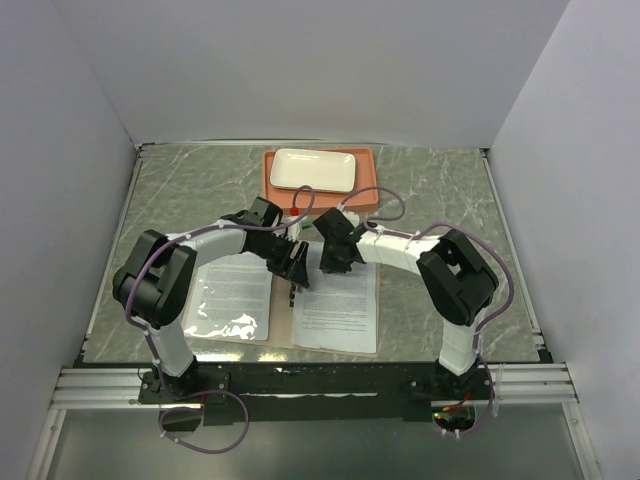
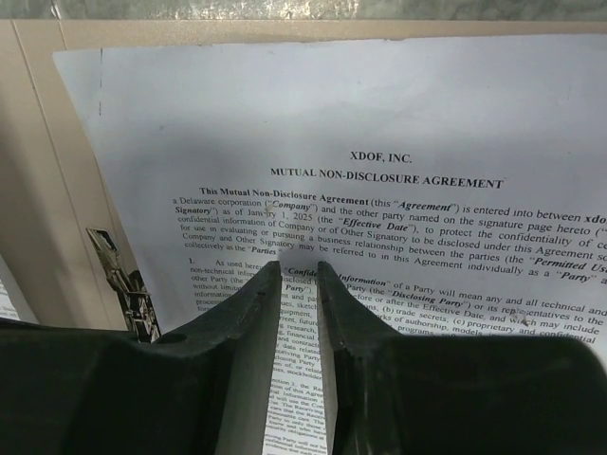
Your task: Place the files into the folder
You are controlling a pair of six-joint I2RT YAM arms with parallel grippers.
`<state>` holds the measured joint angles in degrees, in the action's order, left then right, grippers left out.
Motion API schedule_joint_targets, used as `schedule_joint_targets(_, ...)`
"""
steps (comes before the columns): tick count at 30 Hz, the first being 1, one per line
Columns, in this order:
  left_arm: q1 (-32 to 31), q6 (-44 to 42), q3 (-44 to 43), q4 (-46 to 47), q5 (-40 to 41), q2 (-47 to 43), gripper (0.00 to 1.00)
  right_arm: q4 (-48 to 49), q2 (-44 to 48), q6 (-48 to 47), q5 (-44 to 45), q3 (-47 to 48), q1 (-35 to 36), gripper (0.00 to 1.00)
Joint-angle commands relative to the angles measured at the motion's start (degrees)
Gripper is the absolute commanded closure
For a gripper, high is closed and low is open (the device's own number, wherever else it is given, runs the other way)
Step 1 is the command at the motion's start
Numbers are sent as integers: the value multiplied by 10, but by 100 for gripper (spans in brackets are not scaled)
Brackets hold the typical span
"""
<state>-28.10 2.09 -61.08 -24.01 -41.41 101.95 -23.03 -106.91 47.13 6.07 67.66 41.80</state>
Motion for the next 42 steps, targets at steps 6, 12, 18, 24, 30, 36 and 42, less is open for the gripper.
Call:
schedule_joint_targets(6,37,-59,-83,-78,-15,-51,32,28,46,28,-17,-36,-9,65)
schedule_joint_targets(12,96,-114,-132,-144,11,-103,29,48,57,30,-45,-31,-15,59)
schedule_joint_targets(18,117,-140,-43,-111,122,-113,30,94,64,25,-97,-23,-26,53)
schedule_joint_targets(24,119,-129,21,-46,222,-87,33,214,60,-12,-213,-32,-51,52)
schedule_joint_targets(30,119,-122,34,-23,268,-67,34,306,12,-41,-316,-18,-73,51)
schedule_joint_targets(36,119,-124,42,-23,289,-61,35,291,-29,-71,-331,9,-77,51)
schedule_joint_targets(42,118,-118,51,-26,298,-57,37,298,-62,-73,-341,18,-77,51)
